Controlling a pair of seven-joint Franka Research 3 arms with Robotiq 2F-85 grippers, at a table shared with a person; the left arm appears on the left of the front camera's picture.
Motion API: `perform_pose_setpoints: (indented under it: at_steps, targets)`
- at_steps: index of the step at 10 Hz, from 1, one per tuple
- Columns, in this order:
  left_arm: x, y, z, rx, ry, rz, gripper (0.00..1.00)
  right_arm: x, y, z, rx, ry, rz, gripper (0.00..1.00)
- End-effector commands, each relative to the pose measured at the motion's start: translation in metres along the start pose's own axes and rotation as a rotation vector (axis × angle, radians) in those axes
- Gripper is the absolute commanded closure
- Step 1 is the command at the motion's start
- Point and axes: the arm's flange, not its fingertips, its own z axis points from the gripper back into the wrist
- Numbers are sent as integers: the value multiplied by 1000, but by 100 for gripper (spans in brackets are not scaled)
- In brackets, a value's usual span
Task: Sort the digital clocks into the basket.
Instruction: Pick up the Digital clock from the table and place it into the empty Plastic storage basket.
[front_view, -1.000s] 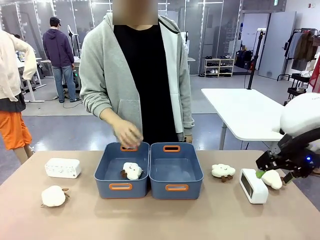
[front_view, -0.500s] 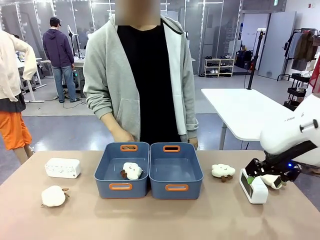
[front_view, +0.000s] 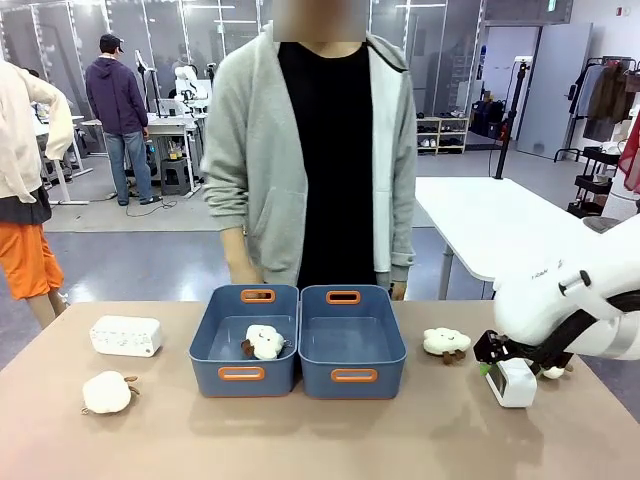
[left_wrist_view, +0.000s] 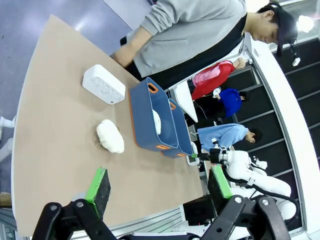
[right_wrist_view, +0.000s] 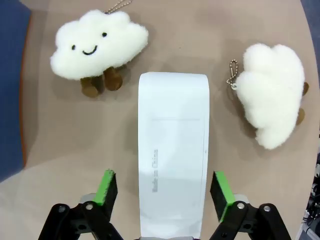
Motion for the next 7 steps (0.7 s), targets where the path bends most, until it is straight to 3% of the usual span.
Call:
perform_pose_setpoints:
  at_steps: [1,3,4,5,6,7]
  targets:
    - [2,-1,2,-20,-9,-13,0,7,10,-7,-24,-12,-29,60]
    - [2,-1,2,-20,-9,-13,0,11,9,-4,-22,-22,-29,100]
    - [2,-1,2,-20,-9,-13,0,10,8,-2,-28,-22,-28,100]
    - [2,-1,2,-20,-9,-13,0,11,6,4,-4,-18,-46,88]
    - [2,-1,2,-20,-9,-13,0,9,3,19,16,-2,-33,96]
    - [2,-1,2,-20,-9,-13,0,8,-4,45,70,-8,-28,96]
